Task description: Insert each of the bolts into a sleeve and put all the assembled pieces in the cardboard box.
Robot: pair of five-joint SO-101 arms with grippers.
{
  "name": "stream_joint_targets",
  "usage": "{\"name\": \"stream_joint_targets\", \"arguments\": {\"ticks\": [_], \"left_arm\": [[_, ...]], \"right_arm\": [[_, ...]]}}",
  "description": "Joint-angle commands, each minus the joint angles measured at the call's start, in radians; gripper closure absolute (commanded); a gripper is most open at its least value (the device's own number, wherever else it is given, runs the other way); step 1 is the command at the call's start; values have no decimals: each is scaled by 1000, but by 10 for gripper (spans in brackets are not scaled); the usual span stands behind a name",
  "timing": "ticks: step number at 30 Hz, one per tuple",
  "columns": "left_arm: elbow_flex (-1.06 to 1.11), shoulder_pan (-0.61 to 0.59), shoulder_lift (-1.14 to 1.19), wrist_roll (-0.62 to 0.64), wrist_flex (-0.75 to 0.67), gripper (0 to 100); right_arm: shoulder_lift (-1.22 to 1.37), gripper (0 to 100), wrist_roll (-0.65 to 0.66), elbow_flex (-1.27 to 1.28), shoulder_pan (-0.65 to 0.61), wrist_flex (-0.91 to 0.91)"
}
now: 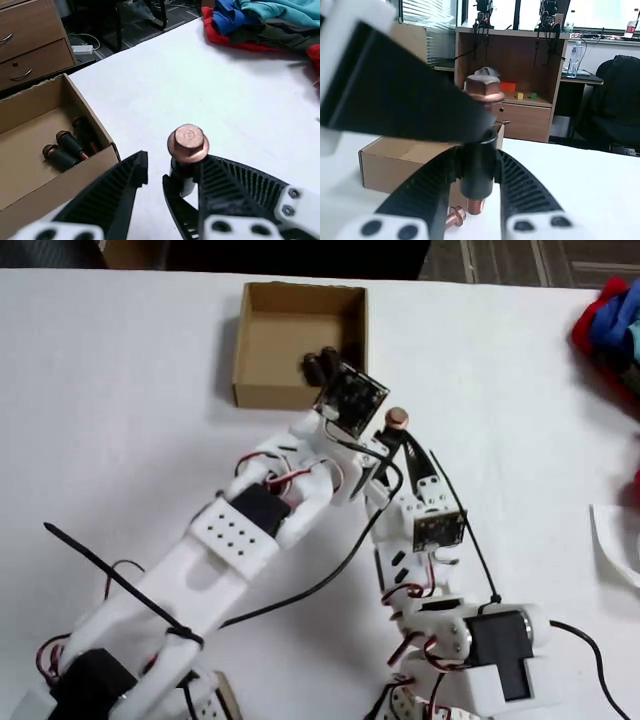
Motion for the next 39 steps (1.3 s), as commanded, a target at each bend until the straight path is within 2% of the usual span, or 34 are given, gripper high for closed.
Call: {"name": "stream_joint_targets", "arguments": {"ticks": [1,7,13,15,19,25,28,33,36,39], "left_arm": [[-94,11,-12,9,81,828],[-242,12,-12,9,304,823],[-418,-23,-12,9,446,823],[-484,-78,-12,14,491,823],[-568,-298,-11,11,557,826],[-407,-535,-11,8,660,827],[-294,-611,-5,8,629,827],[-51,-671,-3,8,414,827],[96,-689,-5,8,265,827],[232,-690,-8,12,118,827]], "right_arm": [[-1,978,5,-34,7,-27],[1,978,5,-34,7,-25],[2,978,5,-34,7,-25],[2,978,5,-31,7,-24],[-5,978,5,-34,8,44],[-7,978,5,-66,8,120],[-7,978,5,-103,8,206],[-8,978,6,-195,-10,440],[-38,978,9,-278,-5,680],[-137,978,9,-416,-2,1013]]}}
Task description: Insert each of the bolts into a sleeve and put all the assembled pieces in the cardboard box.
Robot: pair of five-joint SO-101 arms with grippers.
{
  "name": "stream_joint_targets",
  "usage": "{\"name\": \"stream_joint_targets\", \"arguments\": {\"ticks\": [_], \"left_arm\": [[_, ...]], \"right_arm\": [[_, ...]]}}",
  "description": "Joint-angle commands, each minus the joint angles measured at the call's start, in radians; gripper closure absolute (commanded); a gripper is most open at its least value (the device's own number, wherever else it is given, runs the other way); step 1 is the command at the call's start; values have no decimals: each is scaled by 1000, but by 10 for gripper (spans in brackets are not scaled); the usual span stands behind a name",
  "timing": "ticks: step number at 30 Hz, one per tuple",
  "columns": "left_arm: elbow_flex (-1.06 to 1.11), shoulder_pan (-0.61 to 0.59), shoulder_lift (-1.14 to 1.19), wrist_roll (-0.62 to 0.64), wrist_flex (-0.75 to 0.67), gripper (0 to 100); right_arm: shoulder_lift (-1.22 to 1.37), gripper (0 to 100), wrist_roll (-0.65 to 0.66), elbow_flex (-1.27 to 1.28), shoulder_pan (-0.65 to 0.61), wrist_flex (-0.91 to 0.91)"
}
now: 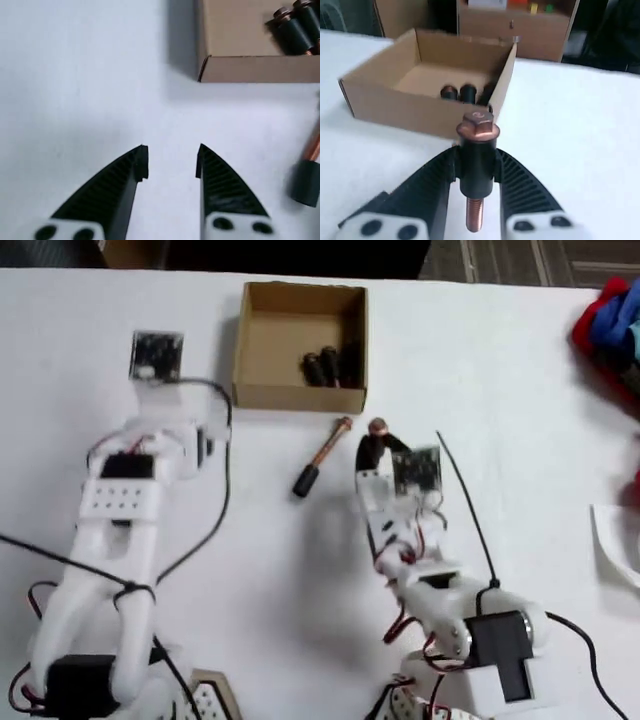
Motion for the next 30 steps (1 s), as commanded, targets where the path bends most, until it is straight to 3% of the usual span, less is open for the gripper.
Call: {"name": "stream_joint_targets", "arguments": {"ticks": [1,5,9,15,19,24,30], "left_arm": [[133,-11,-11,9,-183,827],[213,-14,-12,9,-302,827],[219,-8,-8,9,-315,827],[219,-8,-5,9,-315,827],[219,-6,-3,9,-315,827],[219,-6,-3,9,-315,827],[220,-6,-3,9,-315,827]], "right_arm": [[-159,978,6,-213,-4,430],[-277,978,3,-516,-36,921],[-289,978,3,-746,-28,1239],[-263,978,3,-924,-67,1363],[-76,978,2,-1146,-76,1428],[328,978,-95,-1666,-79,1638],[869,978,-95,-2420,-102,1817]]}}
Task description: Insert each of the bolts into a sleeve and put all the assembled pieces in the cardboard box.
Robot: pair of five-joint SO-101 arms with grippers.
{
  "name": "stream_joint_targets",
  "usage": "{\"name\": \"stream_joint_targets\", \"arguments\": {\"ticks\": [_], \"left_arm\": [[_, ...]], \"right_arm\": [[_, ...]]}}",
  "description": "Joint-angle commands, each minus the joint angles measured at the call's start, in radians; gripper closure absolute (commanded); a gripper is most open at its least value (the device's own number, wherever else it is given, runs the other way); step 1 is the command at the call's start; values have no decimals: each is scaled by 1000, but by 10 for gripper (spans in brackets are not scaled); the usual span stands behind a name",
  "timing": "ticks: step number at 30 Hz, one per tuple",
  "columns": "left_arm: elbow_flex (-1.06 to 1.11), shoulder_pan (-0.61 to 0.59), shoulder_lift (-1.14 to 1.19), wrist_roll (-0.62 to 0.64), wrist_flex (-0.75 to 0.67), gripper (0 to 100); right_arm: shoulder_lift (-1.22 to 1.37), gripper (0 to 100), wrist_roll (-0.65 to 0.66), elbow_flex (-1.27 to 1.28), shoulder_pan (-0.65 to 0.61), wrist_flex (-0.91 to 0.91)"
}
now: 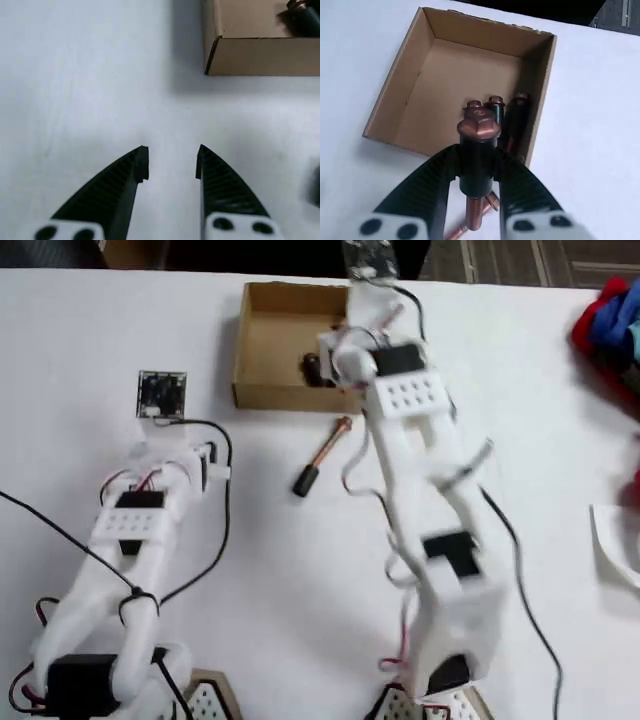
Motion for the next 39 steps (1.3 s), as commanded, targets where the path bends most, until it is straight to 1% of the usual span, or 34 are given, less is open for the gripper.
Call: {"name": "stream_joint_targets", "arguments": {"ticks": [1,4,7,12,16,23,39], "left_arm": [[-2,-3,-3,8,-17,827],[-2,-3,-3,8,-17,827],[-2,-3,-3,8,-17,827],[-2,-3,-3,8,-17,827],[-2,-3,-3,8,-17,827],[-2,-3,-3,8,-17,827],[-2,-3,-3,8,-17,827]], "right_arm": [[314,978,-6,-577,-18,45],[522,978,-6,-822,-27,44],[644,978,-5,-901,-41,21],[702,978,-5,-901,-54,-45],[710,978,-5,-898,-64,-53],[708,978,-5,-807,-58,-120],[765,978,-6,-810,-65,-122]]}}
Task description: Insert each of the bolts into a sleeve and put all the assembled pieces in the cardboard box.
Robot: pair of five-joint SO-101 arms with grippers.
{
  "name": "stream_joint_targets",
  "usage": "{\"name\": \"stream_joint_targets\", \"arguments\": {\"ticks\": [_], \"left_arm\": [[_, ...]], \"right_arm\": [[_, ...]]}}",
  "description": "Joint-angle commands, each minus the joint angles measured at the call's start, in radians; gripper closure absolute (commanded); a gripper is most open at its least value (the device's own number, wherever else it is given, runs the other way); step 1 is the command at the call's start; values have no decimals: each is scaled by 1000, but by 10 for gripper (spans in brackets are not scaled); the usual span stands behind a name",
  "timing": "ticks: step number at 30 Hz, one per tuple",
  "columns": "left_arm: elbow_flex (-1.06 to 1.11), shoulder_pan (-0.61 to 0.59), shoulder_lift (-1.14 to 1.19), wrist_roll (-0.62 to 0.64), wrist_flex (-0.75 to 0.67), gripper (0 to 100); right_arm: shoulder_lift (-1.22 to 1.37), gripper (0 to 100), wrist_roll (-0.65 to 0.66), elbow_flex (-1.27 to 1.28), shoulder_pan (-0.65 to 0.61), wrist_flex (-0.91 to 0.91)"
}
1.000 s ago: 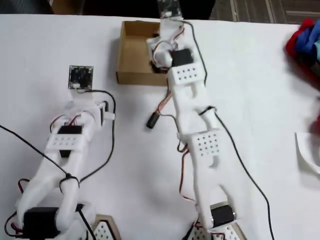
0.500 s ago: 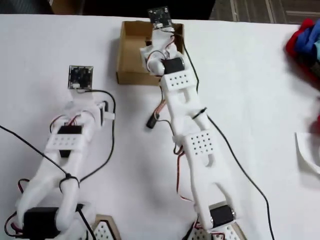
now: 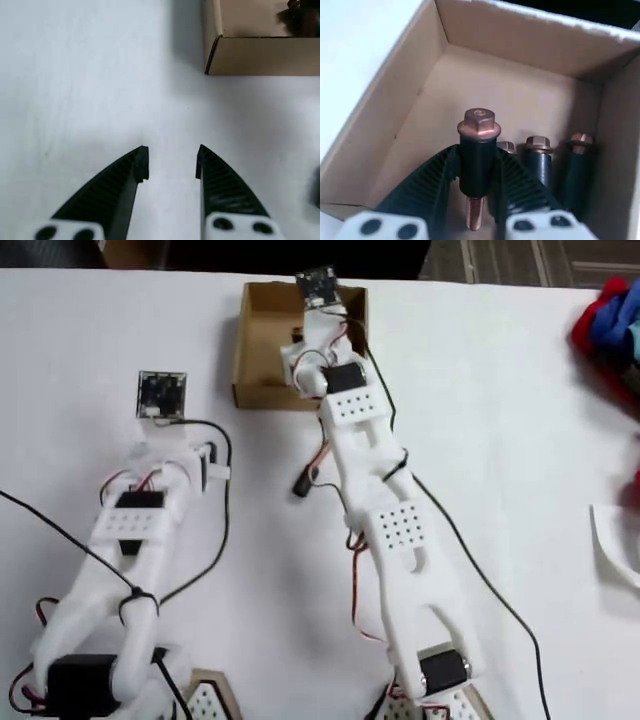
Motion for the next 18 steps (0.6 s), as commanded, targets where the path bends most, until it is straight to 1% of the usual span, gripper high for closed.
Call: {"name": "stream_joint_targets", "arguments": {"ticks": [1,18], "left_arm": [[-2,-3,-3,8,-17,827],[-2,-3,-3,8,-17,827]], "right_arm": [[-27,978,-6,-17,-12,-31],[-22,978,-6,-9,-13,-25]]}}
